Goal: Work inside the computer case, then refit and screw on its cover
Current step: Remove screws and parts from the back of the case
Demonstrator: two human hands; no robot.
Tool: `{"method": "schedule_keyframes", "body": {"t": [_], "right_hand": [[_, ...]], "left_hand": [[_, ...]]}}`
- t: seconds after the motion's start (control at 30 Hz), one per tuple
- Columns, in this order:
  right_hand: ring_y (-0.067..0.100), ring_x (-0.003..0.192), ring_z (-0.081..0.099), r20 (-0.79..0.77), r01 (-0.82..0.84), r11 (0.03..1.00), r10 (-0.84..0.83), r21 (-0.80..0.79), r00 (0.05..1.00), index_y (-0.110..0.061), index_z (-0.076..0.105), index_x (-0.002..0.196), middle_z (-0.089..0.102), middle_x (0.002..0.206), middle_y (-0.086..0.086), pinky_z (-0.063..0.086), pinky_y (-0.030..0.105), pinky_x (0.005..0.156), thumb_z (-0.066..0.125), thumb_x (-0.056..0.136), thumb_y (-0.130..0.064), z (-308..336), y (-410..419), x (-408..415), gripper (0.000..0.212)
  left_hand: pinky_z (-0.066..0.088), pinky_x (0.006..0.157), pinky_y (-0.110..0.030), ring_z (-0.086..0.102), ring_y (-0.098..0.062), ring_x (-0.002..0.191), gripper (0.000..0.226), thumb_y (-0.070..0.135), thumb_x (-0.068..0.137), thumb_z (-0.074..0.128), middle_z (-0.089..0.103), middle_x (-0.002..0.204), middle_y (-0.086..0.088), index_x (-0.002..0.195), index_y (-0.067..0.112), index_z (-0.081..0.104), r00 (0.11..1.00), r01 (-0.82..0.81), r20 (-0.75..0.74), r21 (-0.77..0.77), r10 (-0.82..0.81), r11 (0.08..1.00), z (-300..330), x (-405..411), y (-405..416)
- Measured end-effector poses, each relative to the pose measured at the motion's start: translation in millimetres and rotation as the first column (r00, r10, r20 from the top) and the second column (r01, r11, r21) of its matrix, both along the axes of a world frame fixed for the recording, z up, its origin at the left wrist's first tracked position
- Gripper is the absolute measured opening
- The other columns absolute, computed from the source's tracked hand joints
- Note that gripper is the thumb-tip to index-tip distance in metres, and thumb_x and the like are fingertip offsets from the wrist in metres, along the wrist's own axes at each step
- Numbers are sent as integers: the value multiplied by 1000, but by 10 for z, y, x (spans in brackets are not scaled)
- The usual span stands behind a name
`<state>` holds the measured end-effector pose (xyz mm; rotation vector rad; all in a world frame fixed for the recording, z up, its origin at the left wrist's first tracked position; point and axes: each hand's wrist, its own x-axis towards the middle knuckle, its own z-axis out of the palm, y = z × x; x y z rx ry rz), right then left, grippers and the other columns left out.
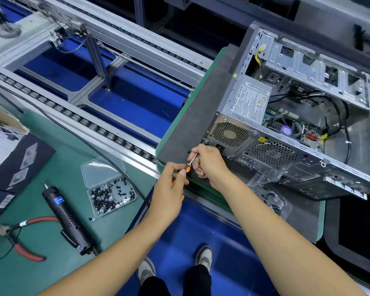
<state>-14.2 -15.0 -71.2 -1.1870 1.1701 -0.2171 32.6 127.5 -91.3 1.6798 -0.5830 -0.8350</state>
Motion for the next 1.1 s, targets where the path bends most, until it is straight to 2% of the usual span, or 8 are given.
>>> {"method": "schedule_keyframes", "body": {"t": [0.63, 0.7, 0.77, 0.93, 1.0, 1.03, 1.07, 1.1], "right_hand": [[14, 34, 37, 5, 15, 1000, -15, 21, 1000, -5, 61, 69, 50, 46, 5, 29, 18, 36, 41, 100, -16, -51, -37, -10, 38], [14, 34, 36, 23, 24, 1000, -24, 17, 999, -5, 60, 70, 49, 45, 4, 27, 17, 37, 40, 99, -16, -58, -32, -8, 37], [14, 33, 35, 31, 38, 999, -38, 8, 999, -6, 60, 69, 47, 45, 4, 26, 17, 37, 40, 98, -16, -70, -22, 0, 36], [14, 32, 32, 25, 74, 997, -74, 9, 997, -8, 56, 65, 44, 43, 4, 24, 16, 37, 43, 98, -17, -95, -19, 9, 36], [14, 32, 31, 24, 80, 997, -80, 17, 996, -9, 55, 63, 44, 43, 4, 24, 16, 37, 44, 99, -18, -99, -26, 9, 38], [14, 32, 31, 25, 82, 996, -82, 20, 996, -9, 55, 63, 43, 42, 3, 23, 15, 38, 45, 99, -18, -103, -29, 14, 38], [14, 32, 30, 27, 85, 996, -86, 23, 996, -9, 54, 63, 42, 42, 4, 22, 14, 38, 45, 99, -18, -109, -28, 22, 38], [14, 32, 29, 26, 90, 996, -91, 24, 996, -8, 54, 64, 41, 42, 4, 22, 14, 38, 45, 99, -18, -115, -28, 25, 38]], "left_hand": [[45, 57, -13, 56, -4, 67, 18, 29, 107, 48, 64, 81, 12, 104, 43, 59, 996, -4, 85, -28, 7, 1000, -53, -20, -5], [47, 68, -10, 62, -5, 82, 15, 24, 106, 52, 65, 90, 15, 106, 36, 61, 986, -8, 166, -51, 16, 999, -34, -29, -3], [45, 82, -9, 61, -4, 97, 12, 17, 102, 58, 63, 100, 12, 106, 28, 62, 937, -9, 347, -79, 36, 997, -27, -39, -9], [44, 78, -18, 56, -10, 89, 13, 9, 98, 64, 52, 97, 6, 109, 17, 66, 840, -6, 541, -83, 50, 997, -3, -111, -2], [47, 81, -18, 59, -9, 93, 25, 10, 98, 63, 55, 101, 6, 119, 25, 64, 884, -7, 464, -106, 56, 994, 1, -115, -1], [50, 78, -20, 61, -9, 90, 29, 14, 99, 62, 58, 101, 4, 123, 31, 58, 945, -33, 321, -97, 63, 995, 8, -101, -15], [52, 67, -25, 64, -13, 79, 25, 20, 101, 60, 62, 96, -1, 120, 34, 52, 993, -69, 96, -73, 76, 995, 28, -83, -38], [49, 52, -28, 63, -18, 64, 14, 27, 103, 57, 64, 87, -7, 112, 33, 48, 984, -93, -159, -40, 86, 995, 27, -53, -55]]}}
